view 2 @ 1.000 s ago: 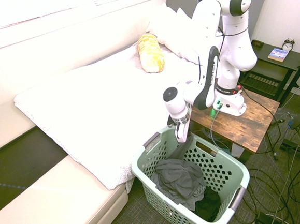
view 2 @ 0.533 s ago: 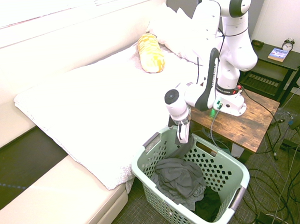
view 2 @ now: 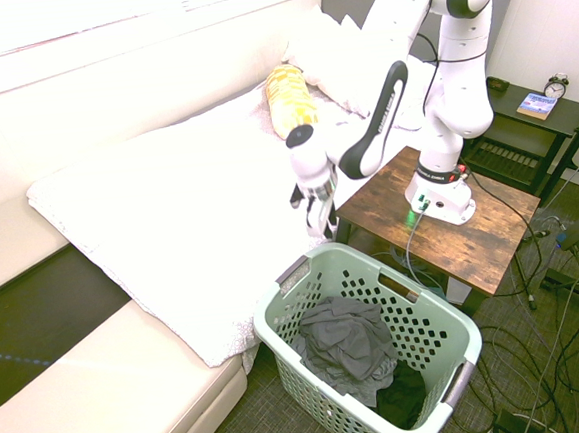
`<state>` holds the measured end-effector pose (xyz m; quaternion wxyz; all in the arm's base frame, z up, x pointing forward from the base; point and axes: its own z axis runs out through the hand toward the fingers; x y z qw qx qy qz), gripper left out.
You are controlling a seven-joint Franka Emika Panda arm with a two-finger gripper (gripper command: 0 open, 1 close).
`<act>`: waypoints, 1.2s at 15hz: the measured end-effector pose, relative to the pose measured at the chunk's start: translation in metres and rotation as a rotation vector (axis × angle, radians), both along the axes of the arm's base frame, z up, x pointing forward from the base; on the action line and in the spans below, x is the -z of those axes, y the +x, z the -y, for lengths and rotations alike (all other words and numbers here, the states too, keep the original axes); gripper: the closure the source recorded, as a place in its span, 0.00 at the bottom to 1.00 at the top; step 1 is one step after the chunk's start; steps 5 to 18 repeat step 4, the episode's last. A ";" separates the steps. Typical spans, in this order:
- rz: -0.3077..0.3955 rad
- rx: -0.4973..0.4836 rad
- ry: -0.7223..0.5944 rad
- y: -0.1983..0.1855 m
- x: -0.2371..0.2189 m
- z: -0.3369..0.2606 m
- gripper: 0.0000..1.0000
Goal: Put my clothes in the laundry bag
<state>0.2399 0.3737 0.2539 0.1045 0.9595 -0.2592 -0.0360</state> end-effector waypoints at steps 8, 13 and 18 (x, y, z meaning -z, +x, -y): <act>0.023 0.140 0.042 0.092 -0.042 0.083 0.00; 0.023 0.140 0.042 0.092 -0.042 0.083 0.00; 0.023 0.140 0.042 0.092 -0.042 0.083 0.00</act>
